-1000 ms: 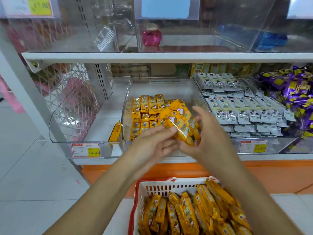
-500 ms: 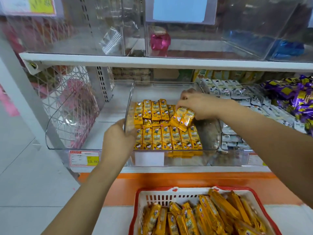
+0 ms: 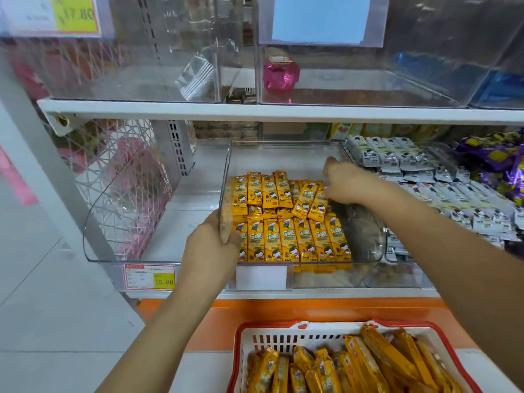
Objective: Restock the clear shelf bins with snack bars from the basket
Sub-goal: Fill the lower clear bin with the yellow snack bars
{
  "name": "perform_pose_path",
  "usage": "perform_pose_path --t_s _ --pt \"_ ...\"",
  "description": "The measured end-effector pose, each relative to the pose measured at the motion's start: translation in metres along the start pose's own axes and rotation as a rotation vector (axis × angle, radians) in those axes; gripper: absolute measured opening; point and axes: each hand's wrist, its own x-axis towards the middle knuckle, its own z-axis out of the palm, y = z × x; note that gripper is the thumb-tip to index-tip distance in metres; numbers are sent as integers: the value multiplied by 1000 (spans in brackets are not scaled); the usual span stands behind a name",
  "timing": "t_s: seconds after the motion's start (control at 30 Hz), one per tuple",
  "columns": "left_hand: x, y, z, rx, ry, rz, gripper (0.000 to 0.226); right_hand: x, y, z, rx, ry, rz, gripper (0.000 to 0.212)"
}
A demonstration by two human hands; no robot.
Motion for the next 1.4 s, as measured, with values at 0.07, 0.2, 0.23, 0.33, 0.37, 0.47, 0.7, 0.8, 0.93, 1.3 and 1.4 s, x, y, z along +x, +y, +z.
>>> perform_pose_path --t_s 0.07,0.2,0.23,0.33,0.37,0.47,0.7,0.8,0.93,1.3,1.4 --pt "-1 2 0 -1 6 -14 20 -11 -7 11 176 -54 106 77" --pt "-1 2 1 9 26 -3 22 -17 -22 33 236 -49 118 91" --pt "-2 3 1 10 26 0 25 -14 -22 35 254 -27 92 86" --pt "-2 1 0 17 28 12 29 -2 -21 39 325 48 51 74" --pt "-3 1 0 16 27 16 28 1 -21 40 341 66 42 72" --pt "-3 -2 -2 4 18 18 23 6 -18 41 363 92 37 71" --pt "-22 -14 -9 43 2 141 22 -15 -14 44 470 140 35 62" --pt "-43 -15 -13 32 55 225 29 -42 -22 38 469 268 23 24" --pt "-83 -22 -12 105 43 356 22 -112 -34 40 516 389 -71 21" --pt "-169 -105 34 857 -978 162 26 -286 -22 190 69 -421 372 56" --pt "-179 -115 42 925 -1089 95 35 -320 -25 232 -27 -440 521 71"
